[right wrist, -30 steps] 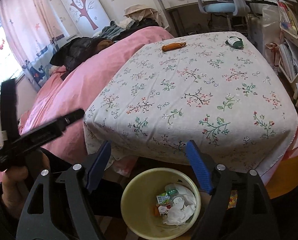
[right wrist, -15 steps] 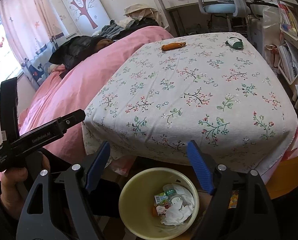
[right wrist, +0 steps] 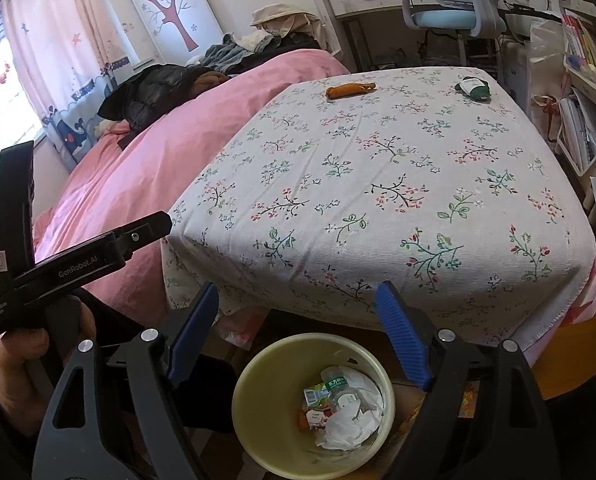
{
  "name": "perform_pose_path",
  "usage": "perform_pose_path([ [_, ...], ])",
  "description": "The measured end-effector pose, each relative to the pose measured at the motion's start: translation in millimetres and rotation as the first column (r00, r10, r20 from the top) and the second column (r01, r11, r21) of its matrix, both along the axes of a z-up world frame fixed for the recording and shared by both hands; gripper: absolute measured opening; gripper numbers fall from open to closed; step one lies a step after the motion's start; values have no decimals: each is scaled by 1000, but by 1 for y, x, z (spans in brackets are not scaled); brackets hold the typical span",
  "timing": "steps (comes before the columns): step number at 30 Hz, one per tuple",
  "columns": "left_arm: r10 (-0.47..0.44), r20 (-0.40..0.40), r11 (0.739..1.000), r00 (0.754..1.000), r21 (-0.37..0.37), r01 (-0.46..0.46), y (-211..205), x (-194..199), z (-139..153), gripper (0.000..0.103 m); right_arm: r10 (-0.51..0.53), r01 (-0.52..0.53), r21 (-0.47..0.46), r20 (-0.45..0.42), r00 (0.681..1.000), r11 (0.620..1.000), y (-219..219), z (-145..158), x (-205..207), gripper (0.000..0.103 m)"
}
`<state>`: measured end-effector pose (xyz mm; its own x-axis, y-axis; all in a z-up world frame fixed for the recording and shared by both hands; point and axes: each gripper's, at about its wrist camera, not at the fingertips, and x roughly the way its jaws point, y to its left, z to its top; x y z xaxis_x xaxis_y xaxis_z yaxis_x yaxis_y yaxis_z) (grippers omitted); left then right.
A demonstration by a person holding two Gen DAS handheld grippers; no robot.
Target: Collect trash
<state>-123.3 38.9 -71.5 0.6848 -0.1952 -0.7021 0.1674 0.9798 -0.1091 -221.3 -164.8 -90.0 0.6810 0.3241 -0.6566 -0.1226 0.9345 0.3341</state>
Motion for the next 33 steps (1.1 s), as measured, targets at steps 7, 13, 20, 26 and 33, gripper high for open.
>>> perform_pose_path([
  [7, -1, 0, 1000, 1000, 1, 1, 0, 0, 0, 94, 0, 0, -1, -1, 1000, 1000, 0, 0, 0, 78],
  [13, 1, 0, 1000, 1000, 0, -1, 0, 0, 0, 94, 0, 0, -2, 0, 1000, 1000, 1, 0, 0, 79],
  [20, 0, 0, 1000, 1000, 0, 0, 0, 0, 0, 94, 2, -2, -7, 0, 1000, 1000, 1, 1, 0, 79],
  [26, 0, -2, 1000, 1000, -1, 0, 0, 0, 0, 94, 1, -1, -8, 0, 1000, 1000, 1, 1, 0, 79],
  [33, 0, -2, 1000, 1000, -1, 0, 0, -1, 0, 94, 2, -2, -10, 0, 1000, 1000, 2, 1, -1, 79],
])
